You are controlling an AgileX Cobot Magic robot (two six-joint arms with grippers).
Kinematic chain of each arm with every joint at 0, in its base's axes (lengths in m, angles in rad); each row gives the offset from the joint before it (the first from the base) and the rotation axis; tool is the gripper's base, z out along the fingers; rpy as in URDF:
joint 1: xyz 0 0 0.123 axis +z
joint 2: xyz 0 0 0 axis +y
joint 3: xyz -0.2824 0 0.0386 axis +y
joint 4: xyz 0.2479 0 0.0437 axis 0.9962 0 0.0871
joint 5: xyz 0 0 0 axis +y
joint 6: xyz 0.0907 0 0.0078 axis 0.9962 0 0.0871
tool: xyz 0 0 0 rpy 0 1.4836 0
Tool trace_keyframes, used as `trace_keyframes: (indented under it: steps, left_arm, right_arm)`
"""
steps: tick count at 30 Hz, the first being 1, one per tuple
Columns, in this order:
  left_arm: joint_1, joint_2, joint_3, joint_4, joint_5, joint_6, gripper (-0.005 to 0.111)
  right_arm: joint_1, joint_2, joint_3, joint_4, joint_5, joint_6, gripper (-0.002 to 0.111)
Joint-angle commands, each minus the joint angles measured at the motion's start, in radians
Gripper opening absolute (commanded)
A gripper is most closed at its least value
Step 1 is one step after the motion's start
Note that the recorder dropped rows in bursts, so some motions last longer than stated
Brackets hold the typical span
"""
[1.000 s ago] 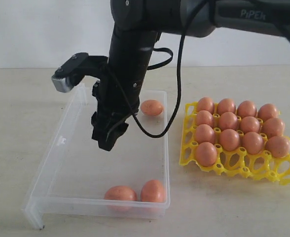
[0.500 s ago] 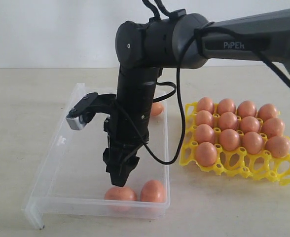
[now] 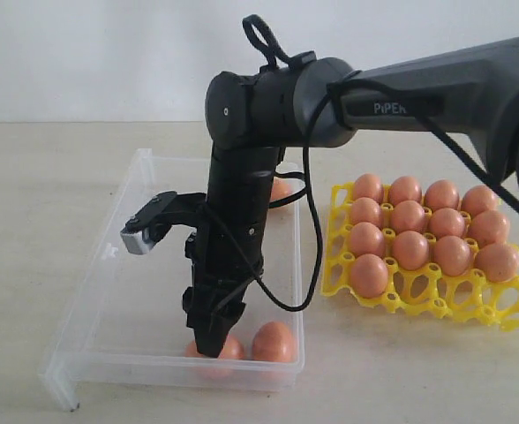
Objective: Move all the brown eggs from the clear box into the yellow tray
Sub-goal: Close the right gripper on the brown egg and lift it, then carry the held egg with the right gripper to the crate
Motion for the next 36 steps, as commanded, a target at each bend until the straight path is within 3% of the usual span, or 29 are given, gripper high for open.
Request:
trace_keyframes:
  steps: [1, 13, 16, 19, 26, 36]
  left_arm:
    - [-0.003, 0.001, -0.002, -0.002, -0.007, 0.000, -0.004]
    - [-0.003, 0.001, -0.002, -0.002, -0.007, 0.000, -0.004]
    - [-0.003, 0.001, -0.002, -0.002, -0.007, 0.000, -0.004]
    - [-0.003, 0.001, -0.002, -0.002, -0.007, 0.000, -0.004]
    - [-0.003, 0.001, -0.002, -0.002, -0.007, 0.000, -0.004]
    - [-0.003, 0.001, -0.002, -0.002, -0.007, 0.000, -0.004]
  right_arm:
    - [0.000, 0.017, 0.002, 0.010, -0.016, -0.006, 0.062]
    - [0.000, 0.044, 0.002, -0.026, -0.097, 0.019, 0.061]
    - [0.000, 0.044, 0.002, -0.026, -0.093, 0.079, 0.043]
    - [0.000, 0.044, 0.002, -0.028, -0.072, 0.144, 0.001]
    - [0.000, 0.020, -0.066, -0.029, -0.021, 0.145, 0.000]
    - [0.000, -0.165, -0.455, 0.023, -0.026, 0.340, 0.000]
